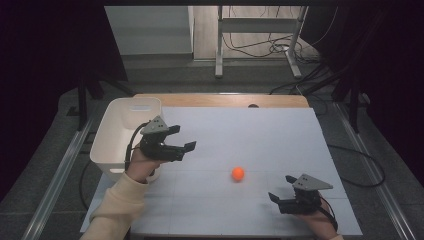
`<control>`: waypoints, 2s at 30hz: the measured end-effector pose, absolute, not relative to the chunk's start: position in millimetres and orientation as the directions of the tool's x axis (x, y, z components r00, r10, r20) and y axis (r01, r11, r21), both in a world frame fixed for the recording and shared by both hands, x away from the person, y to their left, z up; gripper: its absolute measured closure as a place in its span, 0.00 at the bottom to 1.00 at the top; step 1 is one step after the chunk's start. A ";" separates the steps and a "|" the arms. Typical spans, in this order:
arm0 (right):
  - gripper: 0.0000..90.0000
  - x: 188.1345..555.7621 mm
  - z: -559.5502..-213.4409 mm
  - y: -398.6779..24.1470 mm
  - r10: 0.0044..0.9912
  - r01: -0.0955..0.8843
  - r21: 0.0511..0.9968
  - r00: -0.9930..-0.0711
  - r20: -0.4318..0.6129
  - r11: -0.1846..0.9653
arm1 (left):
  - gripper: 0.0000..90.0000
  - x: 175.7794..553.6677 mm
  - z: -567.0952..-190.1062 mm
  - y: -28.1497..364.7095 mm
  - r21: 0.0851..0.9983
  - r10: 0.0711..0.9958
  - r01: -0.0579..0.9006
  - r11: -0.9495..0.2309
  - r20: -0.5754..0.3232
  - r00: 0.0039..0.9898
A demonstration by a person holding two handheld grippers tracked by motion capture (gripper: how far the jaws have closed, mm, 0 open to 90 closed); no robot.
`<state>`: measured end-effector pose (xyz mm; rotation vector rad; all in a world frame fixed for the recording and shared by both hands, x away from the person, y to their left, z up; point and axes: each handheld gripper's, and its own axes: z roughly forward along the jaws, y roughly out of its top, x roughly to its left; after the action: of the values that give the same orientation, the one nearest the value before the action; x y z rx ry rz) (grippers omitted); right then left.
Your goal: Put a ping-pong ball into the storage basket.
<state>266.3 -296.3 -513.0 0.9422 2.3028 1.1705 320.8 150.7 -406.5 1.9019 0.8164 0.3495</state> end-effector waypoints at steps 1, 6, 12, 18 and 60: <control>0.14 266.3 -513.0 -296.3 0.715 0.390 0.817 -0.698 -0.039 0.425 | 0.19 320.8 -406.5 150.7 0.880 0.674 0.386 -0.276 -0.109 0.731; 0.14 266.0 -513.2 -296.1 0.716 0.391 0.817 -0.697 -0.037 0.423 | 0.19 317.0 -405.4 142.3 0.882 0.659 0.375 -0.286 -0.103 0.745; 0.14 265.3 -512.7 -296.6 0.718 0.392 0.817 -0.695 -0.038 0.423 | 0.19 314.2 -405.8 133.4 0.885 0.657 0.365 -0.289 -0.094 0.748; 0.14 266.1 -512.4 -296.5 0.717 0.387 0.822 -0.696 -0.036 0.417 | 0.19 313.5 -412.1 121.0 0.878 0.647 0.365 -0.311 -0.086 0.758; 0.14 266.3 -512.9 -296.3 0.716 0.390 0.818 -0.697 -0.037 0.422 | 0.19 317.5 -444.9 66.2 0.812 0.562 0.375 -0.447 -0.072 0.824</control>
<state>266.3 -296.3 -512.9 0.9447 2.3007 1.1743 317.5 66.2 -444.9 2.0901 0.6869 0.2582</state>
